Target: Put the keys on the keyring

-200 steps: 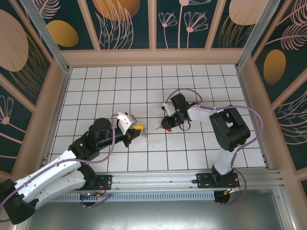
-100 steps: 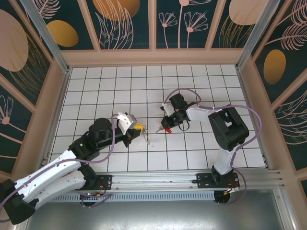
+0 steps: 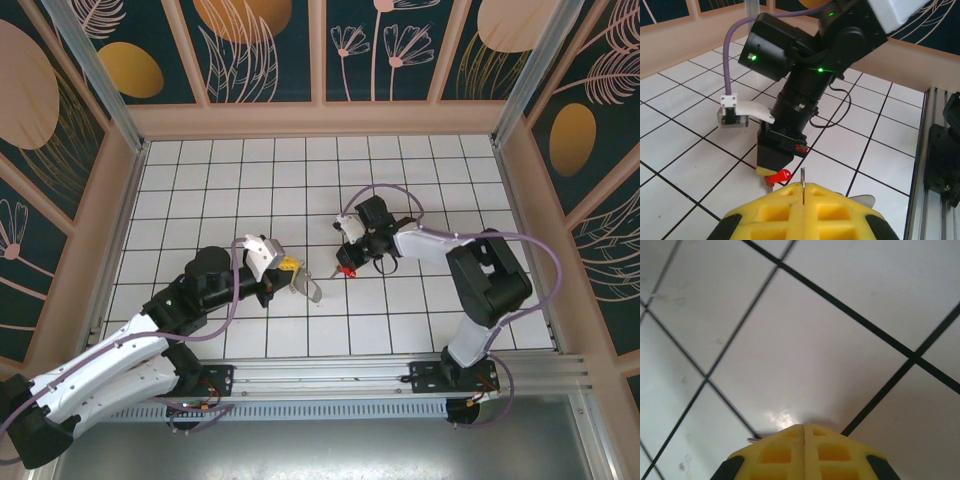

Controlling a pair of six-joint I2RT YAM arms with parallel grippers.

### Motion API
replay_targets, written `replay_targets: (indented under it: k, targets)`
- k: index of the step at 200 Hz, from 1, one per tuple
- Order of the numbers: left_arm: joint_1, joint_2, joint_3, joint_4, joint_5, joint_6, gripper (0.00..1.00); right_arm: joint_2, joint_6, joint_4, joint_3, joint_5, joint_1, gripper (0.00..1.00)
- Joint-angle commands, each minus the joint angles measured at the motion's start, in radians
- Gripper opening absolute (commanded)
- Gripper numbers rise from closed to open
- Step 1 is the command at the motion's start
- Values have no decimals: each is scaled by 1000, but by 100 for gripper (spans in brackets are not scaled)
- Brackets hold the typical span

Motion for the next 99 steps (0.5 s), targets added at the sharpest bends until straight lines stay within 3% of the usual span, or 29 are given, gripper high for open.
replay_targets:
  k: [1, 53, 99]
  targets:
    - [-3, -23, 12, 20, 9, -9, 0, -128, -70, 60, -37, -42, 33, 0]
    - [-2, -29, 20, 12, 22, 9, 0, -359, -91, 189, -140, -133, 56, 0]
    - [-3, -67, 32, 26, 129, 45, 0, -688, -46, 578, -350, -333, 57, 0]
